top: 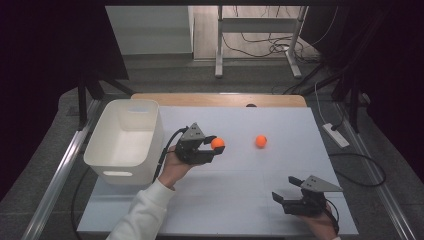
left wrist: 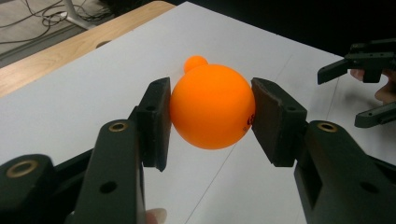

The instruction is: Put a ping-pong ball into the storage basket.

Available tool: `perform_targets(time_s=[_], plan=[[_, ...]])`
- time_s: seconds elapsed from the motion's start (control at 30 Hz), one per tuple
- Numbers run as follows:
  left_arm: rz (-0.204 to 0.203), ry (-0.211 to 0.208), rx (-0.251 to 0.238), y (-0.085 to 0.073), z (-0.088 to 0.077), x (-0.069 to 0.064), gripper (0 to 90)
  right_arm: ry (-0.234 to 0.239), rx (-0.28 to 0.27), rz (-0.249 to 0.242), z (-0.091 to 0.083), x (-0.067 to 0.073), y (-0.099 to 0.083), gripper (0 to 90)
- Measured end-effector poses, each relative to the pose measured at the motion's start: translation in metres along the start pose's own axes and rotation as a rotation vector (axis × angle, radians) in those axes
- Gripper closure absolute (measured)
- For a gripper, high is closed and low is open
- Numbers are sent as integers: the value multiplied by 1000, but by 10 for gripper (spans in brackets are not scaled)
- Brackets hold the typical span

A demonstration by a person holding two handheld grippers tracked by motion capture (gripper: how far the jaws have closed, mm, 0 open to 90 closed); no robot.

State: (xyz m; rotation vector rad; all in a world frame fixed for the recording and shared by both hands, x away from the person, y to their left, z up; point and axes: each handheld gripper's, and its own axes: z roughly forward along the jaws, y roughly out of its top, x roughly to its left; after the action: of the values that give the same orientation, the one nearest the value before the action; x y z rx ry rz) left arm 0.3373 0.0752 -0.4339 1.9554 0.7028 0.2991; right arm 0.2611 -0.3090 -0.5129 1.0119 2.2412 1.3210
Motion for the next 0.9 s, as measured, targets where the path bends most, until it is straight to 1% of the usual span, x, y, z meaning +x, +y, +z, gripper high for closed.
perform_targets(time_s=[0.13,0.33,0.67,0.8,0.9], plan=[[-3,8,-20,2,-8,1,510,0,0,0,0,0,0,126],[-5,13,-31,4,-14,3,509,-1,1,0,0,0,0,126],[-12,31,-70,8,-27,8,510,-1,2,-3,0,0,0,126],[-11,38,-79,8,-33,10,510,-1,2,-3,0,0,0,126],[-18,40,-88,9,-35,11,509,0,2,-2,0,0,0,126]])
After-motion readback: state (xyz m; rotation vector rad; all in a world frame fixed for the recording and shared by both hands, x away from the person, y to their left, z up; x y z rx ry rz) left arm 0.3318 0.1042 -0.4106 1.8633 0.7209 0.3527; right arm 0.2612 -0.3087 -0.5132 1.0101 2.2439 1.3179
